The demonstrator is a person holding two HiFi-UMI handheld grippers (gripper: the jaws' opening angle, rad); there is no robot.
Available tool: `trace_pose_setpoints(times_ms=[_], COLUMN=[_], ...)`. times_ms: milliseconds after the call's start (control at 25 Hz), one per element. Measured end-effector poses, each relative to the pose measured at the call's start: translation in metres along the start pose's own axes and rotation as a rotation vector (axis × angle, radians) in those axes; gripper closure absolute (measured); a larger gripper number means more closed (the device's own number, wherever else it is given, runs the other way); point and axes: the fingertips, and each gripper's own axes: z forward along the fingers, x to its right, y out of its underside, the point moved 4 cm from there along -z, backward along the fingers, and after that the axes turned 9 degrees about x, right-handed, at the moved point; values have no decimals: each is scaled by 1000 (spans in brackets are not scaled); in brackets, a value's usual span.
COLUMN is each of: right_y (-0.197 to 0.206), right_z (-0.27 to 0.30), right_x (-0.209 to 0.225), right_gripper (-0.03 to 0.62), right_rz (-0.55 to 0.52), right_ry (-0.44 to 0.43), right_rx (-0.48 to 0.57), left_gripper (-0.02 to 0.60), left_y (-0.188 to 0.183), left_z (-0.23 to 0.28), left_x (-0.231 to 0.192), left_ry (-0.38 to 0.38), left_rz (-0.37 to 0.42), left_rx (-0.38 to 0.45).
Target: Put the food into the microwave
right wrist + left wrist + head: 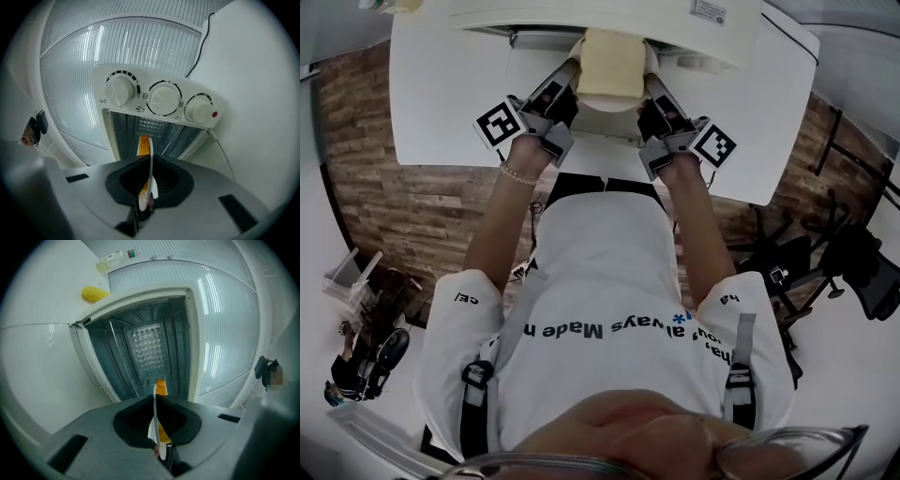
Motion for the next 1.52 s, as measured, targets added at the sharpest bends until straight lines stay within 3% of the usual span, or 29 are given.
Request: trace_pose_setpoints(times_ms=[560,1520], right_y=[-7,-7], right_z=[47,50], right_x=[38,42], right_gripper=[572,572], right_rz=[30,54], right_ry=[40,70], right_rx=[40,80], left_gripper=[563,562], left_y=[-27,-30], left_z=[40,51], left_x=[-46,-48], left_ry=[-21,-18], left_rz=[-21,-36], left_rx=[-4,4])
